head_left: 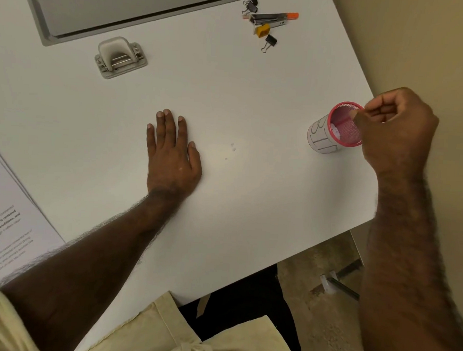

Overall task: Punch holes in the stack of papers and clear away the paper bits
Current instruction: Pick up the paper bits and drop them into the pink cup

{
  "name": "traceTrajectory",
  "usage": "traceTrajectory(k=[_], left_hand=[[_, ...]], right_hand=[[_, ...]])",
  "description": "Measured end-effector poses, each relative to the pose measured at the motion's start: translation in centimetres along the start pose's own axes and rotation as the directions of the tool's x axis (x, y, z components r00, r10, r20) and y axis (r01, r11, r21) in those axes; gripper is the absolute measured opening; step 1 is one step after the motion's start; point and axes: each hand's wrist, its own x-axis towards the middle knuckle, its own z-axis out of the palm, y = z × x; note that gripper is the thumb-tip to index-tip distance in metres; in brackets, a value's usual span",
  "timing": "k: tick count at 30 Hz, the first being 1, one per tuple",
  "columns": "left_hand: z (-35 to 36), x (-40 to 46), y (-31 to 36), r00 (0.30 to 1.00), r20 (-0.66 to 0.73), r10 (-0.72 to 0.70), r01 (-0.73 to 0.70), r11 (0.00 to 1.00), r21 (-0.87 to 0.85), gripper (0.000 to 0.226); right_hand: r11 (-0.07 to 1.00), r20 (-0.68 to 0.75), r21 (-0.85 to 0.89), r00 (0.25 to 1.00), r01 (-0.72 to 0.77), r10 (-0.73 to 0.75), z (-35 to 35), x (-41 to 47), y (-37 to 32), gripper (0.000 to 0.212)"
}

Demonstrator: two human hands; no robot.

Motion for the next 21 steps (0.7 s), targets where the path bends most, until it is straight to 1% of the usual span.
traceTrajectory(k=[1,3,6,9,13,14,16,21], left_hand=[[0.0,0.0,0.0,1.0,0.0,0.0,0.0,1.0,-0.002,0.065],[0.0,0.0,0.0,1.0,-0.002,-0.001,0.001,1.0,-0.005,0.065],[0.1,0.0,-0.1,1.0,-0.014,0.002,-0.002,1.0,-0.007,0.064],[0.0,0.0,-0.1,1.0,-0.021,0.005,-0.005,1.0,-0.003,0.064],[-0.1,0.0,0.0,1.0,-0.014,0.003,-0.003,1.0,0.005,0.064],[-0.2,0.0,0.0,1.0,-0.009,0.002,-0.002,1.0,0.005,0.064],[-0.2,0.1,0.0,1.0,-0.005,0.002,-0.002,1.0,0.002,0.064],[-0.3,0.1,0.1,1.0,0.007,-0.004,0.004,1.0,-0.003,0.064]], right_hand=[[1.0,0.011,0.027,1.0,0.015,-0.015,0.4,-0.3,-0.4,0.012],[0.993,0.07,0.112,0.996,0.04,-0.048,1.9,-1.4,-1.5,0.012],[0.979,0.234,0.168,0.96,0.115,-0.153,5.1,-4.2,-3.3,0.011],[0.97,0.411,0.155,0.881,0.186,-0.235,8.6,-6.9,-4.5,0.012],[0.961,0.611,0.037,0.755,0.273,-0.238,11.9,-8.0,-4.7,0.02],[0.957,0.646,0.021,0.727,0.288,-0.233,12.5,-7.8,-4.7,0.021],[0.956,0.684,0.01,0.695,0.293,-0.221,13.2,-7.0,-4.7,0.022],[0.967,0.727,0.014,0.661,0.255,-0.185,13.8,-4.9,-3.9,0.024]])
